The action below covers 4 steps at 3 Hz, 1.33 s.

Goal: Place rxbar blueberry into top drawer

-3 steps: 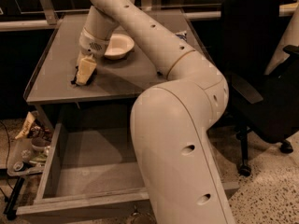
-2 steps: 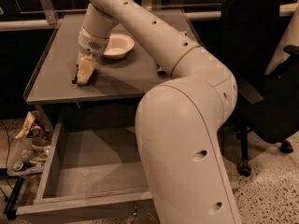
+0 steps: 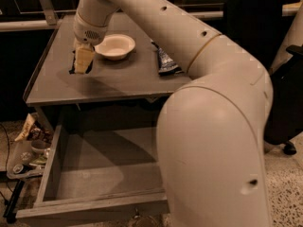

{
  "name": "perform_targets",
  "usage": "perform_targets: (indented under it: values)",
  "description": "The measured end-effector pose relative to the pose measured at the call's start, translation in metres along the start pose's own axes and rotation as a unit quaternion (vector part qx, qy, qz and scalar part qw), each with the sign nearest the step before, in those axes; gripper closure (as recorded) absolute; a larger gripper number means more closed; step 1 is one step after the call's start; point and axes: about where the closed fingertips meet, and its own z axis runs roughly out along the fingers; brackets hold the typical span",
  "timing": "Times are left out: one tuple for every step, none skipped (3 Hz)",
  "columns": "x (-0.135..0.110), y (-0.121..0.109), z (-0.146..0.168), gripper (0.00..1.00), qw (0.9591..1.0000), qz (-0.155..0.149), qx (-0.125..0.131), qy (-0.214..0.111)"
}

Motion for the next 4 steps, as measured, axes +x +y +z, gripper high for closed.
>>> perform_targets:
  values:
    - [0.002, 0.036, -0.020, 1.00, 0.9994, 0.032, 0.008, 0.002]
    - [0.011, 0.082, -0.029, 1.00, 0.9974, 0.071, 0.006, -0.011]
    - [0.033, 0.108, -0.005, 1.00, 0.9966, 0.078, -0.023, 0.012]
    - [0.033, 0.113, -0.009, 1.00, 0.9963, 0.082, -0.023, 0.011]
